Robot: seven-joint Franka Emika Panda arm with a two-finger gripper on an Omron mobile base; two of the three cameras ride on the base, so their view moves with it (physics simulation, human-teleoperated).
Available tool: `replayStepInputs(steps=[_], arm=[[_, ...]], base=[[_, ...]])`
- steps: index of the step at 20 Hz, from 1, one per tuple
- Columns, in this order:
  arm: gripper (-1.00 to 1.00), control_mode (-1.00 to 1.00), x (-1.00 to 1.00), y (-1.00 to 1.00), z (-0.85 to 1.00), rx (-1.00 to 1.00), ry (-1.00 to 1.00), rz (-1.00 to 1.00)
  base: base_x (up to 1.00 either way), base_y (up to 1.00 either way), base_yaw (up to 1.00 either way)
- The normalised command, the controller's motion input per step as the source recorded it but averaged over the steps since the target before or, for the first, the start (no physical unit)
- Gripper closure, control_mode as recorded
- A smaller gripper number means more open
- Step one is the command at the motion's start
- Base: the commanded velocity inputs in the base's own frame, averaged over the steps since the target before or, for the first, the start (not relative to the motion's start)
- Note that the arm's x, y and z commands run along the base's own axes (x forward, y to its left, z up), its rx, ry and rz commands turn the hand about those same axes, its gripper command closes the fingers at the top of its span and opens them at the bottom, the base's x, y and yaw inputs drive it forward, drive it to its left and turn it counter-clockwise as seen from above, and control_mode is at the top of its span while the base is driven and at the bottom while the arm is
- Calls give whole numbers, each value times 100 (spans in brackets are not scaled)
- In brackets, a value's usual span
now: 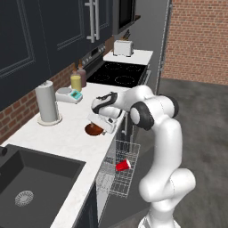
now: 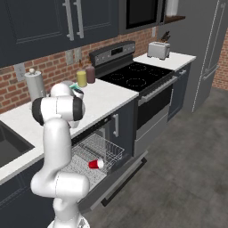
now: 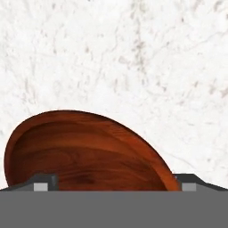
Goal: Pick up the cup and bowl from the counter, place them in the dishwasher, and close the dishwasher door.
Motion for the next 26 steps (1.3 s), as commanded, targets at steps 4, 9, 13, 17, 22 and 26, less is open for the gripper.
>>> replayStepInputs(steps=[4, 9, 13, 17, 22, 26], arm=[[-100, -100, 24, 11, -34, -10, -10, 0], [-100, -100, 14, 13, -40, -8, -5, 0], [100, -100, 10, 22, -40, -5, -1, 0], [100, -100, 6, 13, -31, -1, 0, 0], [100, -100, -11, -5, -8, 0, -2, 0], [100, -100, -65, -37, 0, 0, -9, 0]], base=[[0, 0, 0], [0, 0, 0], [0, 0, 0], [0, 0, 0], [0, 0, 0], [0, 0, 0]])
